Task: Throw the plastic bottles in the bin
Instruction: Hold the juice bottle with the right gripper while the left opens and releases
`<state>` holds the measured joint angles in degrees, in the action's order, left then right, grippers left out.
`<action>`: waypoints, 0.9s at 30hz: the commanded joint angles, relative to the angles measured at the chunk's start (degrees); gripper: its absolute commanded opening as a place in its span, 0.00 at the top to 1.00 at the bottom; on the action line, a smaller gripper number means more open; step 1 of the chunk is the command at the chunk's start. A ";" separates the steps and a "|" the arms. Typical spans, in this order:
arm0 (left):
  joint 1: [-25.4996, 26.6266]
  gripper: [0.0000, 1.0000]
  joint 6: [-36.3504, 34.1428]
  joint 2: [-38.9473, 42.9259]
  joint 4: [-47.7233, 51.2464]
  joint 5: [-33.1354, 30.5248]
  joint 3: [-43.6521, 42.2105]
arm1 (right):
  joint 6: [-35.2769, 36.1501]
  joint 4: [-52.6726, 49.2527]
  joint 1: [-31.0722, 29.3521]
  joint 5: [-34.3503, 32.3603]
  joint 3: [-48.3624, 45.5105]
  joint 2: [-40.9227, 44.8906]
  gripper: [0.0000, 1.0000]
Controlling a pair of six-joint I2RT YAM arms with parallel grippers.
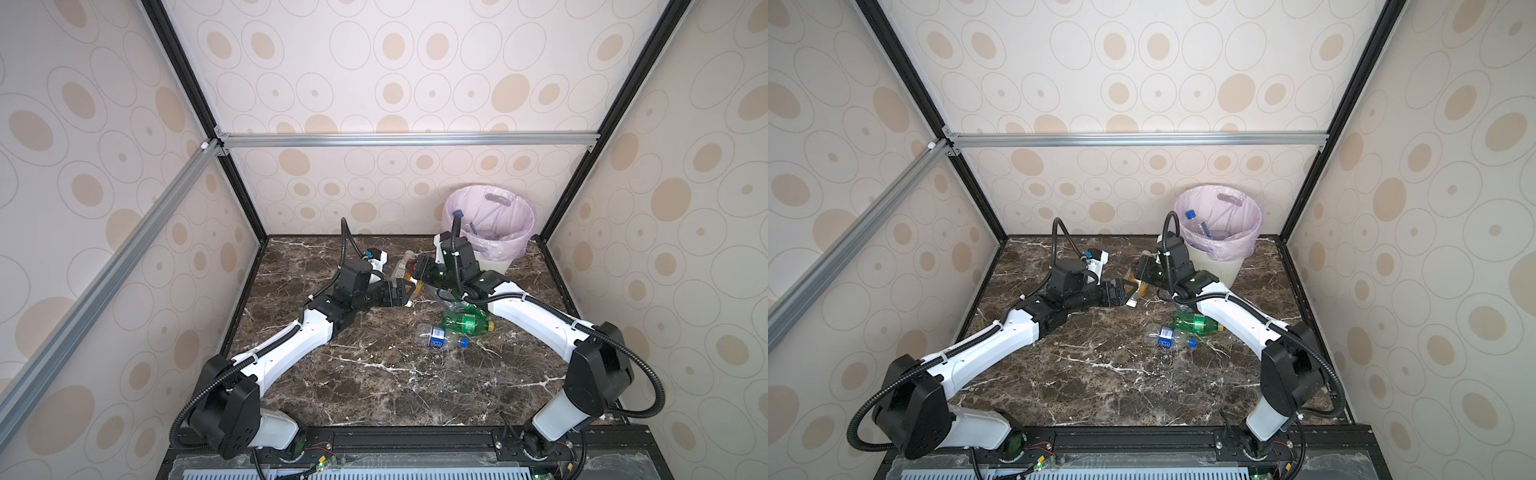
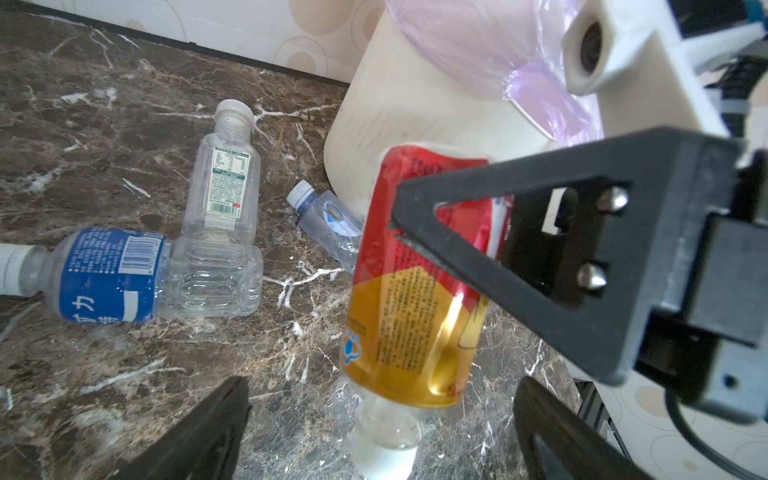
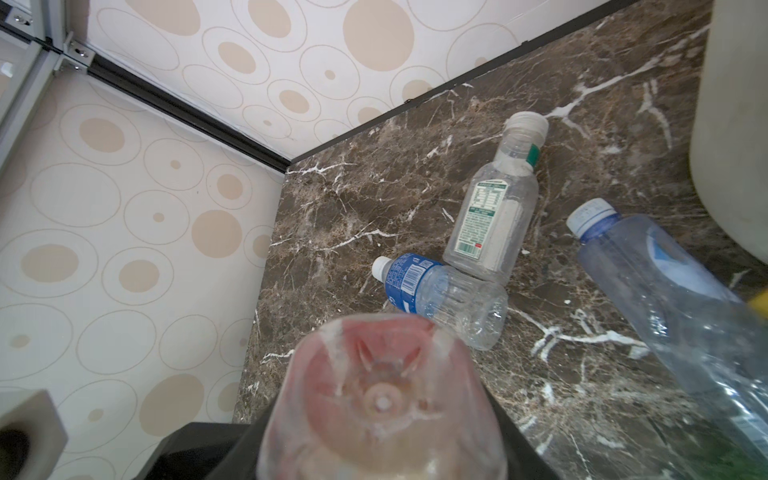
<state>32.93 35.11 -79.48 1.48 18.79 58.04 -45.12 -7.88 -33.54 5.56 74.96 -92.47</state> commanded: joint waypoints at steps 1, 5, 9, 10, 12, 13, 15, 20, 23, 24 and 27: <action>0.74 0.01 -2.37 1.77 2.10 -0.36 -0.05 | 1.93 -1.96 0.57 -2.39 -1.08 2.77 0.60; 1.26 0.01 -3.51 2.72 3.20 -0.78 0.31 | 4.25 -4.66 0.93 -4.28 -0.79 4.06 0.60; 1.94 0.01 -4.82 3.43 3.80 -1.21 1.90 | 6.85 -7.54 1.23 -5.99 0.30 6.02 0.61; 2.26 0.01 -5.16 3.38 3.88 -1.15 2.44 | 7.38 -8.10 1.40 -6.15 0.65 6.45 0.61; 2.85 0.01 -5.93 3.32 3.94 -1.20 3.57 | 8.44 -9.36 1.69 -6.52 1.60 7.38 0.61; 3.16 0.01 -6.40 3.21 3.91 -1.26 4.14 | 9.13 -10.17 1.93 -6.78 2.27 7.89 0.61; 4.05 0.01 -7.33 2.77 3.95 -1.38 5.63 | 10.65 -11.91 2.32 -7.60 3.70 9.05 0.61; 6.65 0.01 -10.15 1.01 4.74 -2.24 10.34 | 14.74 -16.40 3.91 -10.06 8.29 11.69 0.61; 8.16 0.01 -11.88 -0.62 5.11 -2.86 13.91 | 17.12 -18.95 5.52 -10.97 11.66 13.04 0.61; 8.80 0.01 -12.55 -1.37 5.36 -3.04 15.32 | 17.96 -19.97 6.26 -11.34 13.07 13.33 0.61; 10.39 0.01 -14.76 -4.11 6.71 -4.21 20.34 | 20.50 -22.54 8.24 -12.91 17.41 14.30 0.61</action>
<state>41.71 24.84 -81.30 6.33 16.12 72.88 -28.77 -26.15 -26.96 -4.62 88.07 -80.25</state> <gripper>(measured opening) 0.991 0.570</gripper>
